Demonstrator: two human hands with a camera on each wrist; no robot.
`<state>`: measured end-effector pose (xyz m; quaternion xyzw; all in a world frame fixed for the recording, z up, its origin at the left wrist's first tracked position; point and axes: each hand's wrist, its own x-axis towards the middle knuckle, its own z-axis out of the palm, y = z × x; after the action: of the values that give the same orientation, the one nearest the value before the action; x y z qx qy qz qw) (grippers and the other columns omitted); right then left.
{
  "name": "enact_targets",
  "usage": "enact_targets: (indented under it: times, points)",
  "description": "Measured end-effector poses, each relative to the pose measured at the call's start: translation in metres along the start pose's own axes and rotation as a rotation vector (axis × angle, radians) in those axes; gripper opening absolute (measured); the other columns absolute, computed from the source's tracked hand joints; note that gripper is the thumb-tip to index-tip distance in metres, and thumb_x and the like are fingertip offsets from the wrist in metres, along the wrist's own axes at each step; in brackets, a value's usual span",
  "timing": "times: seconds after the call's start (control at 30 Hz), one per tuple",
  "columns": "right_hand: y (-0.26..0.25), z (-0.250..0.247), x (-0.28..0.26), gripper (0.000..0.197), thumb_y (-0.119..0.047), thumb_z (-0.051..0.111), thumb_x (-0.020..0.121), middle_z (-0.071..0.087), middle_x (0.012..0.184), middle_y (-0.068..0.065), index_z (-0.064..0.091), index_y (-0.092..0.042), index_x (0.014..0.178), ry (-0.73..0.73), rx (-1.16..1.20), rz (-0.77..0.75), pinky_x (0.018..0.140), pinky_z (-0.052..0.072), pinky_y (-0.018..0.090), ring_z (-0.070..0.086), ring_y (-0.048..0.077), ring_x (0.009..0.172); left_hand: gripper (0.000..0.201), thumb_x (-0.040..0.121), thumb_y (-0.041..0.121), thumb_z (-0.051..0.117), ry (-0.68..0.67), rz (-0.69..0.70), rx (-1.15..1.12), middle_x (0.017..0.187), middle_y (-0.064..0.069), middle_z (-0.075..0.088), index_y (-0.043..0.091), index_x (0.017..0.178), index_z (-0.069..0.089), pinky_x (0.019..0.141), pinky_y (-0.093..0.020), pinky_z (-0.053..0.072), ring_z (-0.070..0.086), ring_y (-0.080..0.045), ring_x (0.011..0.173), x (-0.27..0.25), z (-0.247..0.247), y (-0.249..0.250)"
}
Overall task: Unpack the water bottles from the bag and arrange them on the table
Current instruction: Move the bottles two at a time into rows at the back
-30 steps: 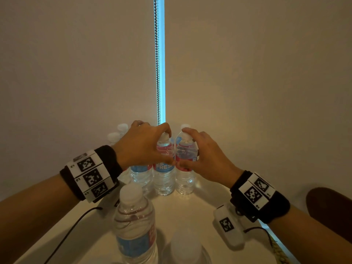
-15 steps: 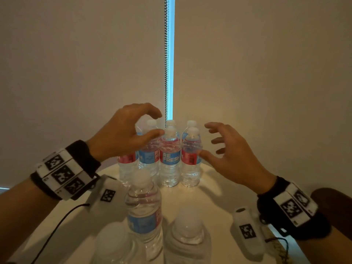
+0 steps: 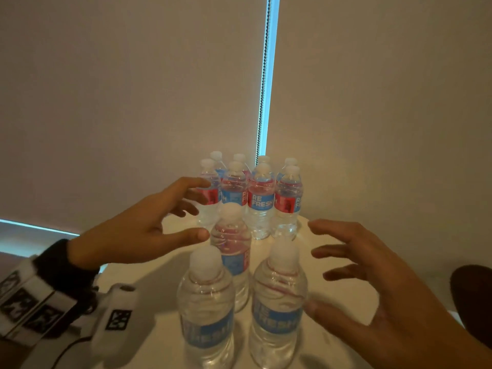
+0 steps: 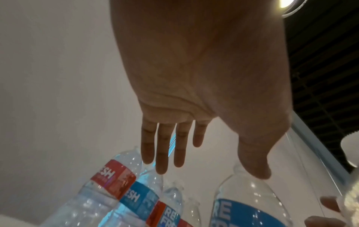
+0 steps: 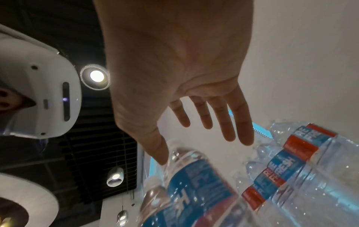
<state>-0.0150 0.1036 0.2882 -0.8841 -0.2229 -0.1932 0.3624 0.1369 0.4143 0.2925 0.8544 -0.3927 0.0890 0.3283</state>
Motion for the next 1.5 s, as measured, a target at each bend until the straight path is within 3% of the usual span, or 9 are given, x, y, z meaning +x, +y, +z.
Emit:
enact_targets:
  times: [0.13, 0.23, 0.4, 0.53, 0.7, 0.9, 1.07, 1.2, 1.5]
  points:
    - [-0.011, 0.015, -0.001, 0.091, -0.065, 0.075, 0.063, 0.033, 0.143, -0.035, 0.022, -0.071, 0.137, -0.094, -0.021, 0.038, 0.088, 0.054, 0.014, 0.049, -0.005, 0.126, 0.089, 0.079, 0.042, 0.078, -0.123, -0.020, -0.143, 0.143, 0.016, 0.049, 0.045, 0.150, 0.023, 0.101, -0.042, 0.053, 0.061, -0.011, 0.121, -0.002, 0.011, 0.003]
    - [-0.015, 0.026, 0.001, 0.095, -0.073, 0.068, 0.064, 0.014, 0.142, -0.046, 0.001, -0.081, 0.131, -0.201, -0.111, 0.091, 0.099, 0.051, 0.013, 0.030, -0.018, 0.131, 0.106, 0.080, 0.021, 0.083, -0.244, 0.006, -0.249, 0.154, 0.014, 0.039, 0.045, 0.154, 0.011, 0.105, -0.043, 0.050, 0.057, -0.013, 0.129, 0.001, 0.019, 0.010]
    - [-0.017, 0.037, 0.001, 0.111, -0.054, 0.079, 0.073, 0.019, 0.138, -0.046, -0.018, -0.083, 0.120, -0.226, -0.104, 0.135, 0.102, 0.046, 0.009, 0.037, -0.015, 0.127, 0.103, 0.079, 0.019, 0.083, -0.201, 0.095, -0.259, 0.154, 0.023, 0.036, 0.045, 0.152, 0.015, 0.107, -0.040, 0.049, 0.050, -0.008, 0.135, 0.006, 0.033, 0.024]
    - [-0.015, 0.038, 0.000, 0.101, -0.056, 0.072, 0.068, 0.016, 0.130, -0.061, -0.009, -0.086, 0.118, -0.188, -0.089, 0.098, 0.099, 0.047, 0.009, 0.035, -0.017, 0.125, 0.089, 0.077, 0.020, 0.085, -0.111, 0.083, -0.244, 0.145, 0.016, 0.048, 0.037, 0.144, 0.030, 0.101, -0.042, 0.054, 0.054, -0.011, 0.130, 0.006, 0.036, 0.024]
    - [-0.008, 0.032, 0.014, 0.097, -0.045, 0.082, 0.073, 0.030, 0.124, -0.060, 0.008, -0.086, 0.122, -0.165, -0.097, 0.033, 0.091, 0.049, 0.004, 0.041, -0.013, 0.124, 0.079, 0.076, 0.013, 0.085, -0.059, 0.020, -0.300, 0.133, 0.010, 0.055, 0.032, 0.138, 0.039, 0.088, -0.041, 0.060, 0.060, -0.016, 0.120, 0.003, 0.027, 0.017]
    - [0.001, 0.028, 0.062, 0.088, -0.037, 0.085, 0.072, 0.041, 0.131, -0.036, 0.029, -0.062, 0.135, -0.039, -0.128, -0.101, 0.086, 0.058, 0.016, 0.054, 0.003, 0.118, 0.074, 0.071, 0.016, 0.087, 0.124, -0.064, -0.282, 0.119, 0.024, 0.062, 0.032, 0.131, 0.046, 0.072, -0.024, 0.061, 0.067, -0.006, 0.106, 0.006, 0.014, 0.009]
    - [0.017, 0.052, 0.109, 0.089, -0.035, 0.086, 0.072, 0.052, 0.137, -0.005, 0.031, -0.044, 0.141, 0.010, -0.137, -0.082, 0.096, 0.057, 0.048, 0.055, 0.019, 0.123, 0.073, 0.068, 0.024, 0.091, 0.267, -0.147, -0.165, 0.111, 0.021, 0.066, 0.035, 0.127, 0.050, 0.078, -0.027, 0.063, 0.064, -0.004, 0.105, 0.020, 0.015, -0.008]
    - [0.030, 0.076, 0.141, 0.090, -0.038, 0.085, 0.073, 0.050, 0.143, -0.002, 0.030, -0.039, 0.144, 0.031, -0.178, -0.047, 0.105, 0.052, 0.046, 0.053, 0.021, 0.127, 0.073, 0.068, 0.022, 0.090, 0.332, -0.179, -0.132, 0.113, 0.015, 0.066, 0.033, 0.127, 0.049, 0.078, -0.033, 0.063, 0.065, -0.005, 0.103, 0.033, 0.020, -0.022]
    - [0.056, 0.109, 0.172, 0.089, -0.040, 0.084, 0.075, 0.049, 0.145, 0.000, 0.028, -0.038, 0.145, 0.053, -0.231, 0.027, 0.102, 0.051, 0.039, 0.055, 0.023, 0.126, 0.074, 0.069, 0.023, 0.090, 0.368, -0.230, -0.103, 0.114, 0.011, 0.064, 0.033, 0.128, 0.047, 0.070, -0.013, 0.056, 0.061, 0.003, 0.095, 0.052, 0.024, -0.043]
